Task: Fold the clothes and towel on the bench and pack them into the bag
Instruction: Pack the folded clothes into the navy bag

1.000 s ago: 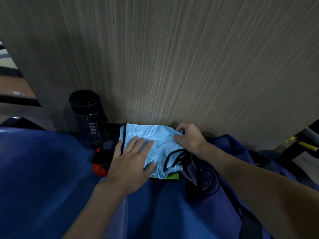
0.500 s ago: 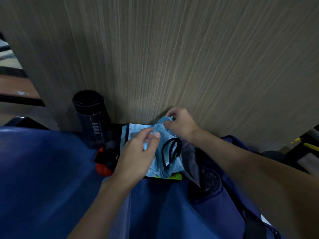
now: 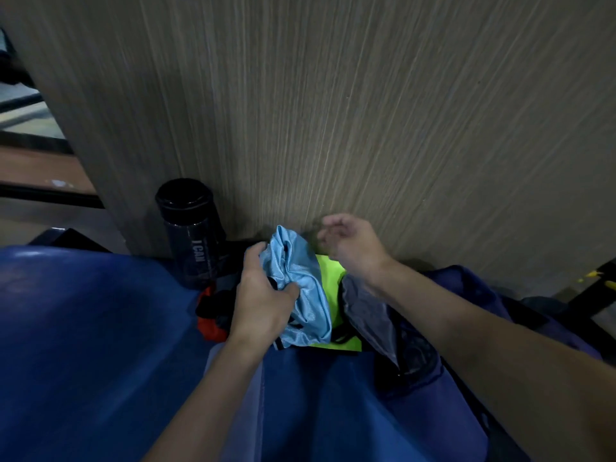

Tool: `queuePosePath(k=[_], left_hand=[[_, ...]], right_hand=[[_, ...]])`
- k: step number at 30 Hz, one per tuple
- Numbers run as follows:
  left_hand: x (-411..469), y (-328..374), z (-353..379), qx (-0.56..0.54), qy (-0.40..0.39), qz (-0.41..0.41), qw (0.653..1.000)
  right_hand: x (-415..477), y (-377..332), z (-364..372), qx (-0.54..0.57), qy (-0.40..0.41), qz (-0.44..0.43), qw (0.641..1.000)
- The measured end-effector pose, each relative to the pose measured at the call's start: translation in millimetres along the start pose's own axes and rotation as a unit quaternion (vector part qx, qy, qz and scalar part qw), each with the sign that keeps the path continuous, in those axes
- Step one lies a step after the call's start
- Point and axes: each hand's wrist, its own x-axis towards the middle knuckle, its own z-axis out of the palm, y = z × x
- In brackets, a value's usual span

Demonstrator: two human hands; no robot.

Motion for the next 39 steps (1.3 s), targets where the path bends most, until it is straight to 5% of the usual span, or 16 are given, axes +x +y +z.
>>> queuePosePath(k=[3,9,15,22,26,33,39], left_hand=[[1,0,-2,-0.016,0.000,-0.022,1.000],[2,2,-8,-0.064,-0.029,-0.056,0.996],[1,6,-22,-0.060,-0.069,0.005,0.996],[-2,21,-31,-0.010,0.041,0.046,0.998],[-9,39,-28,-0.064,-0.026,-0.019,0.997],[-58,72,7,-0.154,-0.185,0.050,0.969],[-95,89,62,-0.096,-0.187,0.103,0.972]], right_hand=[[-5,26,-2,-0.051,-0.036,0.078,0.995],[-12,33,18,0.127,-0.079,0.191,0.970],[-23,9,23,0.239,-0.086,0.168,0.952],[-47,-16,8,0.285,-0.053,0.145,0.946],[-72,-28,-13,0.299,-0.095,0.123,0.942],[-117,-34,-58,0.326,-0.027,0.076,0.942],[-157,-21,-125,0.300,0.009,0.058,0.952]])
